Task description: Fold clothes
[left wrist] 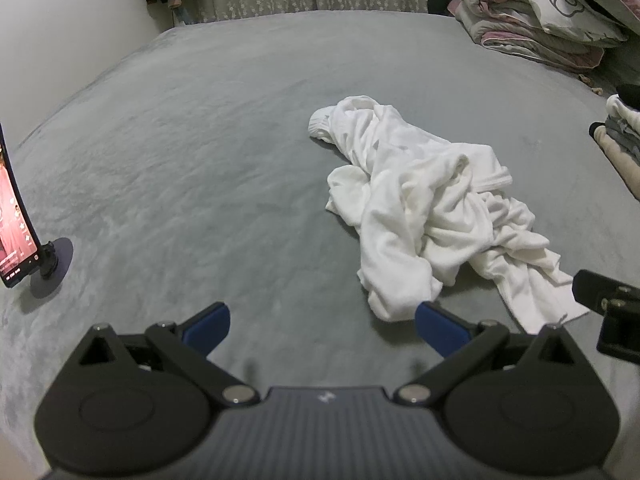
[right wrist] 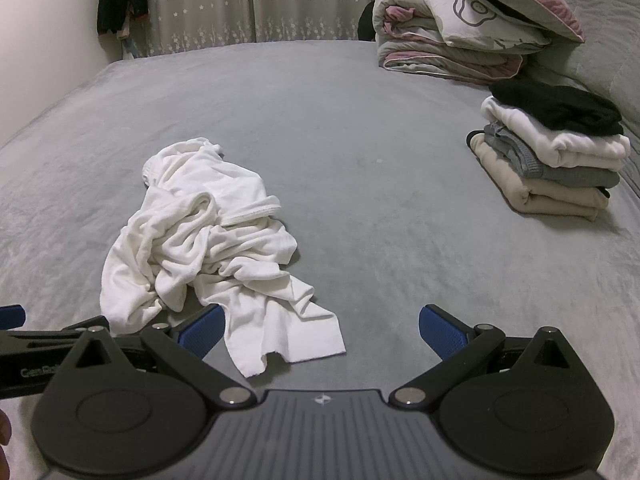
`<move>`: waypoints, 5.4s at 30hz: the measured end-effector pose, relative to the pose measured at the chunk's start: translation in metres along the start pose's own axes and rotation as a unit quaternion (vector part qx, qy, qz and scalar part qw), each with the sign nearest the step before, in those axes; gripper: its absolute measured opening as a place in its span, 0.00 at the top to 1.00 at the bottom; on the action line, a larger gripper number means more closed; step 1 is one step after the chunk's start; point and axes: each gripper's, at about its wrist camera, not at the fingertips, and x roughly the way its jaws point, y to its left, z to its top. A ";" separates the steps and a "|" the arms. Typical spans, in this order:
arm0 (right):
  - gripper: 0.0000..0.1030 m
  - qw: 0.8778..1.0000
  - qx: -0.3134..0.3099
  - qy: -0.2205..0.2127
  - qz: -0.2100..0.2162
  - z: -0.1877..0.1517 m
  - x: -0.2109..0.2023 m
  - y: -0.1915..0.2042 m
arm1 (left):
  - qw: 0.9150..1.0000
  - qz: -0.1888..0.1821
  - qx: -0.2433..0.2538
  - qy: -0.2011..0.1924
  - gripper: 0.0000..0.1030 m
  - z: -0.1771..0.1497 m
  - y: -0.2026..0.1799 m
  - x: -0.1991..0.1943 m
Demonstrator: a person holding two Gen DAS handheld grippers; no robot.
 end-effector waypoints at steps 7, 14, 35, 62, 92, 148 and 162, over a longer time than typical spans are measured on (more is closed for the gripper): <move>0.00 1.000 -0.003 0.002 -0.001 0.000 0.001 0.001 | 1.000 0.001 0.001 0.001 0.00 0.001 -0.001 0.001; 0.00 1.000 -0.004 0.003 0.000 -0.001 0.002 0.001 | 1.000 0.002 0.003 0.004 0.00 0.000 0.000 0.002; 0.00 1.000 -0.006 0.009 -0.002 -0.002 0.005 0.002 | 1.000 0.003 0.008 0.011 0.00 0.000 0.000 0.003; 0.00 1.000 -0.010 0.013 -0.003 -0.003 0.007 0.002 | 1.000 0.004 0.015 0.021 0.00 -0.001 -0.001 0.007; 0.00 0.997 -0.038 0.061 0.028 0.028 0.039 -0.004 | 0.997 -0.007 -0.001 0.073 0.00 0.034 0.009 0.047; 0.13 0.993 0.013 0.071 0.094 0.028 0.079 -0.011 | 0.983 -0.176 -0.040 -0.017 0.52 0.031 0.031 0.055; 0.14 0.994 0.009 0.067 0.088 0.027 0.079 -0.012 | 0.982 -0.187 -0.025 -0.019 0.90 0.029 0.032 0.044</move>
